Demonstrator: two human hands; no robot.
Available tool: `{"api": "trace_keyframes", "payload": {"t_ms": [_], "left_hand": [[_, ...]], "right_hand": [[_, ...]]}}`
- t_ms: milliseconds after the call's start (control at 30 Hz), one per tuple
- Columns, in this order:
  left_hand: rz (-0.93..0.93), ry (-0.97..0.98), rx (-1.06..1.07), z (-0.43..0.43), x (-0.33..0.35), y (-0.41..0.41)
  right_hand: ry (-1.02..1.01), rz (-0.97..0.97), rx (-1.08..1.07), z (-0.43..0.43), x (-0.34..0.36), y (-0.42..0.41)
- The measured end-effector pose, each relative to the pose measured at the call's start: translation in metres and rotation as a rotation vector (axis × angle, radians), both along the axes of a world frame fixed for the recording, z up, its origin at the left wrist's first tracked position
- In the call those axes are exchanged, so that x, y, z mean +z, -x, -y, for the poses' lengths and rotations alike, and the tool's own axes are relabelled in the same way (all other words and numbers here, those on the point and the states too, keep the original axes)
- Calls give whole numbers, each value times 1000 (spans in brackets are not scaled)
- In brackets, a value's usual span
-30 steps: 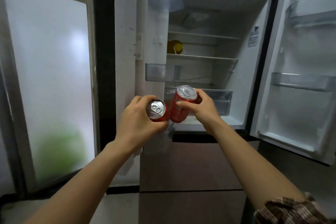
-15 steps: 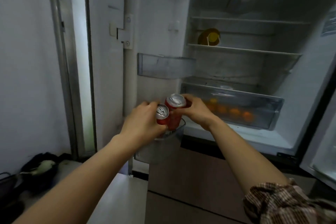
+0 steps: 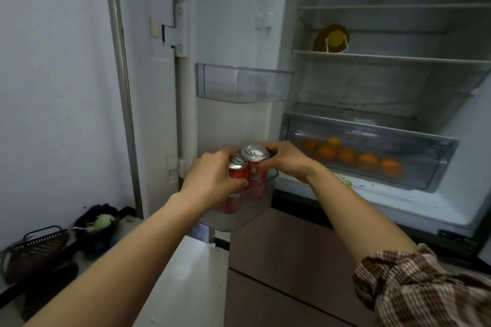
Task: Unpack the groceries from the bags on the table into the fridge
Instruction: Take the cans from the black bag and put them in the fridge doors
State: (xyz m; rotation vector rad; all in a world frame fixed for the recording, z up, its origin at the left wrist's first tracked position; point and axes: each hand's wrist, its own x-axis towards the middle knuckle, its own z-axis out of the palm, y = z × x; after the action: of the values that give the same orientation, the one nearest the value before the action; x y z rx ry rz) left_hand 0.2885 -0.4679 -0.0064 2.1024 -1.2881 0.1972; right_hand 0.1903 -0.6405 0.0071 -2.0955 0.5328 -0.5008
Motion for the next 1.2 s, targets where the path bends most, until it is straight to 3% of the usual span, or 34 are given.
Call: {"api": "trace_keyframes", "payload": {"t_ms": [133,333,533,667,900,1067,1200], "left_hand": [[21,-6,1,2,-2,-3],[217,13,41,3,-15,0],[207,44,7,-3,-9,4],[205,206,-49,-22,-3,6],[374,549,-19,-107,0,-26],[288,432,197,-192,-16,-76],[211,365,364,-285,-34,-120]], "right_hand": [[65,-52,16,-5,1,2],[121,-10,-13,-11,-1,4],[199,-9,-102,-21,3,10],[312,97,-152,-47,16,15],[486,410,-58,-137,30,2],[580,421,112,-221,18,-53],[611,267,185,-298,-8,-120]]}}
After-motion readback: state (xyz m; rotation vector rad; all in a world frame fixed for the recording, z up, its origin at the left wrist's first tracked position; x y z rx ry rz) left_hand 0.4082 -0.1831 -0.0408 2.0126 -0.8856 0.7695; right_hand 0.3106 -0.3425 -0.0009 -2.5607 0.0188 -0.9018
